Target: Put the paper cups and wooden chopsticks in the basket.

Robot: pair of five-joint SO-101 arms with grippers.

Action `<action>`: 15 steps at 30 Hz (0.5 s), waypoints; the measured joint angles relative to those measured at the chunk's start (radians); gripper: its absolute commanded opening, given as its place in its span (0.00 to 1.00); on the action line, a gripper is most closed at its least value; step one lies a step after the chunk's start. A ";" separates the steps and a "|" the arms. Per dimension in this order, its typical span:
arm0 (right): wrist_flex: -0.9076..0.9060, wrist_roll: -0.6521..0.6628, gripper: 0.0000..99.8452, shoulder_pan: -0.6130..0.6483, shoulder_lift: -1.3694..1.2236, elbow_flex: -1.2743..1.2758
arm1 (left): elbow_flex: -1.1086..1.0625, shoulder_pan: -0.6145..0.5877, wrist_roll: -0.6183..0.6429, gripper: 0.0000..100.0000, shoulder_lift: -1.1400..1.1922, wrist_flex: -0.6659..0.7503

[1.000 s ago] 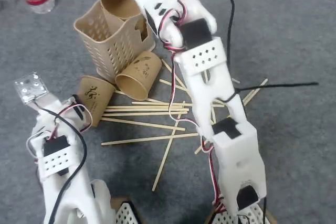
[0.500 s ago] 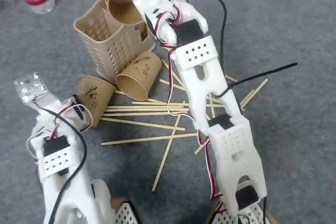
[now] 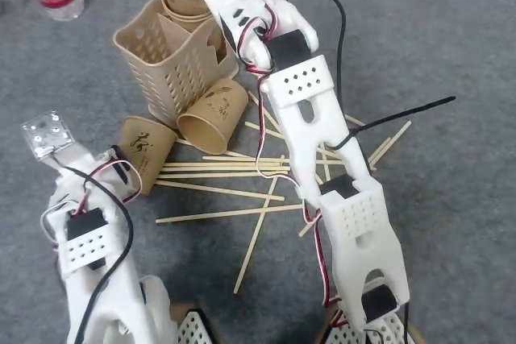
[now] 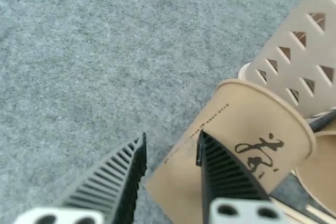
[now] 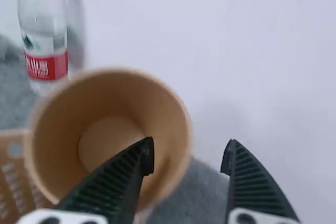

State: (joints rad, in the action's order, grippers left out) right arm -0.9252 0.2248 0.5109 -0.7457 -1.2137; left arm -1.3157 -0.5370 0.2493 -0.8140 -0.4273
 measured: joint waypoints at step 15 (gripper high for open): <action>-0.489 0.130 0.01 -0.009 -0.121 -0.327 | 0.000 0.000 0.000 0.15 0.000 0.000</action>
State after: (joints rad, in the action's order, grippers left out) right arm -1.4147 0.3552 0.5017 -0.8669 -1.5405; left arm -1.3157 -0.5370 0.2493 -0.8140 -0.4273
